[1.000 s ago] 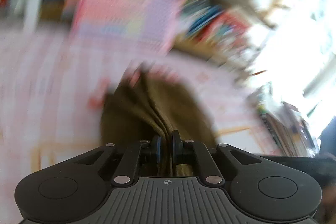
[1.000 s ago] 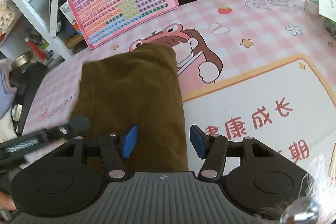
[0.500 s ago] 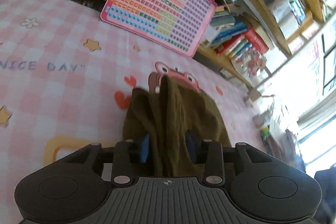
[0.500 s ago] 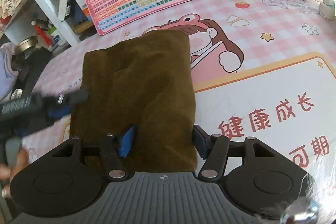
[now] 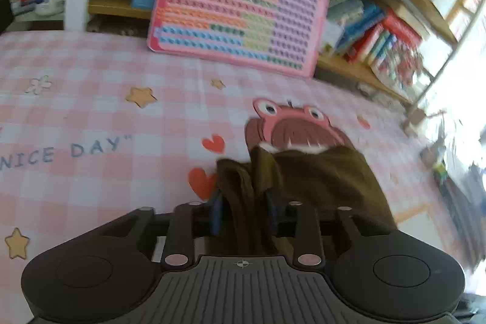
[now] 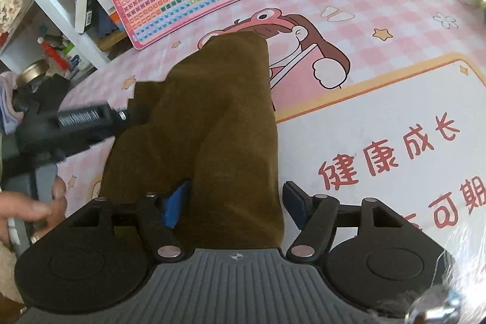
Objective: Fold clothes
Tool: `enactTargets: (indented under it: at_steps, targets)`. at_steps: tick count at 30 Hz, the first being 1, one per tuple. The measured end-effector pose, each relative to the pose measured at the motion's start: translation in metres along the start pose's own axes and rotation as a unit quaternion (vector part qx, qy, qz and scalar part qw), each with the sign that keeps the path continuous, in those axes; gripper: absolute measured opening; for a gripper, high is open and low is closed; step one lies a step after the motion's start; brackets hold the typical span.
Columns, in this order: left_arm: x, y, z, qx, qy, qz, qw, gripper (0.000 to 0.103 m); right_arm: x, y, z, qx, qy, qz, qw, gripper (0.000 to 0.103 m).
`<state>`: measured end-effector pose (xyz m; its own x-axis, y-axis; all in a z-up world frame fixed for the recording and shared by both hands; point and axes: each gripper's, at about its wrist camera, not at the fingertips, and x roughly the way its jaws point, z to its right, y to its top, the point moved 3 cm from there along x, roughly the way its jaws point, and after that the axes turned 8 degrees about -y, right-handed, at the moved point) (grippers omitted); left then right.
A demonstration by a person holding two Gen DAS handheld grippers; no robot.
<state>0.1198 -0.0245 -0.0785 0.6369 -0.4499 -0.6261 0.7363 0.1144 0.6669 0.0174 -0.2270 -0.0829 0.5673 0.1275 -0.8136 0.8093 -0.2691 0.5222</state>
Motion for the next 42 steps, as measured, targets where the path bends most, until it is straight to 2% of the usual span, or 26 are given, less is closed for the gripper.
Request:
enactTargets:
  at_steps: [3,5,7,9,12,15,18,19,21,22,23,25,28,30,32,35,38,39,42]
  targets:
    - [-0.018,0.009,-0.003,0.010,0.030,0.025,0.9992,0.049,0.002,0.000,0.002,0.004,-0.002,-0.002,1.000,0.070]
    - [-0.031,0.008,-0.011,-0.017,0.025,0.022,0.9993,0.058,0.002,0.001,0.003,0.005,0.003,-0.002,1.000,0.070]
    - [-0.041,0.000,-0.017,-0.052,-0.001,0.004,0.9986,0.069,0.002,0.001,0.004,0.008,0.005,-0.004,1.000,0.070]
    - [-0.048,-0.018,-0.018,-0.079,-0.039,-0.022,0.9959,0.071,0.002,0.003,0.007,0.020,0.011,-0.012,1.000,0.070]
    - [-0.051,-0.043,-0.011,-0.080,-0.060,-0.041,0.9942,0.076,-0.002,0.002,0.017,0.056,0.031,-0.032,0.997,0.070]
    - [-0.044,-0.056,-0.009,-0.085,-0.066,-0.059,0.9924,0.076,-0.005,-0.001,0.025,0.084,0.053,-0.040,0.994,0.069]
    - [-0.038,-0.060,-0.010,-0.110,-0.077,-0.052,0.9896,0.070,-0.005,-0.002,0.023,0.090,0.061,-0.047,0.993,0.056]
    - [-0.037,-0.061,-0.010,-0.118,-0.082,-0.054,0.9881,0.053,-0.004,-0.002,0.021,0.090,0.062,-0.048,0.993,0.055]
    - [-0.035,-0.062,-0.008,-0.133,-0.077,-0.047,0.9870,0.045,-0.005,-0.001,0.014,0.074,0.062,-0.044,0.994,0.041]
    - [-0.036,-0.063,-0.002,-0.125,-0.070,-0.044,0.9888,0.039,-0.007,-0.001,0.011,0.064,0.063,-0.039,0.995,0.037]
    - [-0.038,-0.063,0.004,-0.114,-0.063,-0.041,0.9906,0.033,-0.010,0.000,0.006,0.046,0.057,-0.031,0.997,0.031]
    - [-0.046,-0.062,0.024,-0.068,-0.052,-0.031,0.9958,0.029,-0.023,0.000,-0.011,-0.021,0.030,0.010,0.999,0.027]
    - [-0.061,-0.061,0.056,0.033,-0.036,-0.009,0.9988,0.029,-0.046,-0.006,-0.030,-0.110,0.002,0.073,0.991,0.025]
    - [-0.061,-0.064,0.056,0.035,-0.040,-0.018,0.9984,0.029,-0.054,-0.010,-0.032,-0.135,-0.003,0.089,0.987,0.025]
    - [-0.056,-0.067,0.047,0.009,-0.050,-0.040,0.9979,0.029,-0.053,-0.012,-0.027,-0.130,-0.004,0.076,0.989,0.025]
    - [-0.054,-0.071,0.035,-0.023,-0.057,-0.057,0.9965,0.035,-0.042,-0.014,-0.013,-0.087,0.005,0.040,0.995,0.026]
    - [-0.050,-0.073,0.023,-0.061,-0.067,-0.063,0.9939,0.039,-0.036,-0.014,0.003,-0.035,0.020,0.014,0.999,0.034]
    - [-0.049,-0.074,0.020,-0.072,-0.071,-0.064,0.9929,0.040,-0.035,-0.014,0.008,-0.014,0.027,0.005,1.000,0.039]
    - [-0.044,-0.078,0.012,-0.104,-0.084,-0.068,0.9887,0.046,-0.027,-0.012,0.027,0.077,0.058,-0.028,0.995,0.045]
